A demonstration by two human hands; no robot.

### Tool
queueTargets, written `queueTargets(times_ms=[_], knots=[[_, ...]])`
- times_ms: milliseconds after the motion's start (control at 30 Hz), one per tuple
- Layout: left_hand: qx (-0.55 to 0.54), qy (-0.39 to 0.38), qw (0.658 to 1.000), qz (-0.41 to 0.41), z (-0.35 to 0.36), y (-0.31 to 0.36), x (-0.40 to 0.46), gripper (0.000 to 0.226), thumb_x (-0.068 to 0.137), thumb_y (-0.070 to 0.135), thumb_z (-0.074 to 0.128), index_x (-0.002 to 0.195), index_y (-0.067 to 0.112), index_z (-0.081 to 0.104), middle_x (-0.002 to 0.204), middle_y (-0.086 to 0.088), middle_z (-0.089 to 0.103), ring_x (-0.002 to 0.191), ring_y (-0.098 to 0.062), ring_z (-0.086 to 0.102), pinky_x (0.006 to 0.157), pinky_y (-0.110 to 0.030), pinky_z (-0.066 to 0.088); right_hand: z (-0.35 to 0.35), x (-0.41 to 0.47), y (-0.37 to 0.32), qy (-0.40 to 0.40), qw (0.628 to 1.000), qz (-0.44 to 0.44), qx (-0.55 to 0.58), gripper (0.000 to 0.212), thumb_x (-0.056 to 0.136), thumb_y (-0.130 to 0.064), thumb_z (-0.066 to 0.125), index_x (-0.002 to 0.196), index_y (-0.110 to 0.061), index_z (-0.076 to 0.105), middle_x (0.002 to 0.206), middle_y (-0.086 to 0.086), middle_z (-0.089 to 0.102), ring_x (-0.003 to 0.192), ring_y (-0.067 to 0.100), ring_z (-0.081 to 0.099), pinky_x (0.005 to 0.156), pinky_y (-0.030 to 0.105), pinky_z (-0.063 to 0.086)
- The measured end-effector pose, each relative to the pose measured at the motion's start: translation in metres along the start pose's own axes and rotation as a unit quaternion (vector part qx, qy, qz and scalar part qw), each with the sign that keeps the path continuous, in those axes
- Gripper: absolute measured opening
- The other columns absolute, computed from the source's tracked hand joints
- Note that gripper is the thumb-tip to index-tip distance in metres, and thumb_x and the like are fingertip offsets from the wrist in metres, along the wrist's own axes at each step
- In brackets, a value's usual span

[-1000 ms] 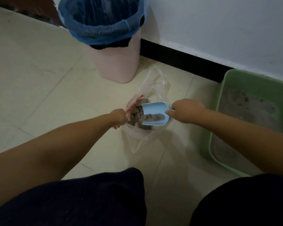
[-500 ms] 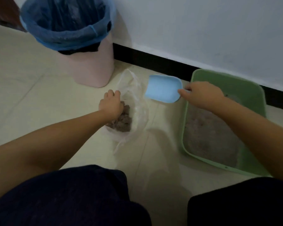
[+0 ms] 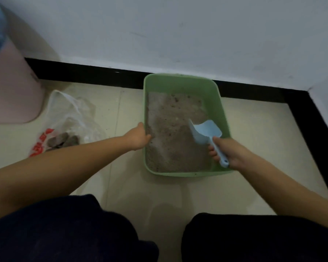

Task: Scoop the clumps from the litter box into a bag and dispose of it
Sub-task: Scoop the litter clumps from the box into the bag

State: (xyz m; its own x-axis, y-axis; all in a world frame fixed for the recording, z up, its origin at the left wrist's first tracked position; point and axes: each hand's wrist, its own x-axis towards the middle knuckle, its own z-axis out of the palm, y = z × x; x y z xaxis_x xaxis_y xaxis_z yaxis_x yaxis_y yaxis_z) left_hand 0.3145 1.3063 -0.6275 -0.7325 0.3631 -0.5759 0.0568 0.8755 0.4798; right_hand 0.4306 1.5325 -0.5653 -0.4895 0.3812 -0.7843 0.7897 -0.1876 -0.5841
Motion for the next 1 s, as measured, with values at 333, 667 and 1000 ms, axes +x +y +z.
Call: queueTargets(times_ms=[333, 667, 1000], knots=[[-0.019, 0.004, 1.000, -0.022, 0.002, 0.001, 0.000, 0.040, 0.097, 0.014, 0.037, 0.131, -0.002, 0.025, 0.083, -0.016, 0.050, 0.059, -0.022, 0.050, 0.052, -0.033, 0.044, 0.009, 0.040, 0.036, 0.017, 0.974, 0.085, 0.210, 0.037, 0.103, -0.021, 0.029, 0.076, -0.004, 0.047, 0.070, 0.007, 0.044, 0.059, 0.017, 0.042, 0.053, 0.028, 0.037], [-0.029, 0.021, 0.998, -0.048, 0.007, 0.002, 0.006, 0.014, 0.099, 0.011, 0.034, 0.112, 0.007, 0.036, 0.086, -0.018, 0.051, 0.082, -0.027, 0.052, 0.059, -0.028, 0.040, 0.015, 0.079, 0.027, -0.023, 0.976, 0.087, 0.197, 0.029, 0.103, -0.020, 0.030, 0.092, -0.006, 0.053, 0.081, 0.003, 0.053, 0.070, 0.014, 0.051, 0.069, 0.034, 0.041], [-0.028, -0.001, 0.998, -0.051, 0.010, -0.001, 0.009, 0.039, 0.098, 0.010, 0.033, 0.133, 0.000, 0.019, 0.082, -0.016, 0.051, 0.067, -0.025, 0.050, 0.063, -0.037, 0.044, 0.021, 0.125, -0.008, 0.007, 0.992, 0.035, 0.121, 0.024, 0.103, -0.020, 0.033, 0.097, -0.006, 0.052, 0.078, 0.002, 0.052, 0.067, 0.013, 0.048, 0.063, 0.028, 0.041]])
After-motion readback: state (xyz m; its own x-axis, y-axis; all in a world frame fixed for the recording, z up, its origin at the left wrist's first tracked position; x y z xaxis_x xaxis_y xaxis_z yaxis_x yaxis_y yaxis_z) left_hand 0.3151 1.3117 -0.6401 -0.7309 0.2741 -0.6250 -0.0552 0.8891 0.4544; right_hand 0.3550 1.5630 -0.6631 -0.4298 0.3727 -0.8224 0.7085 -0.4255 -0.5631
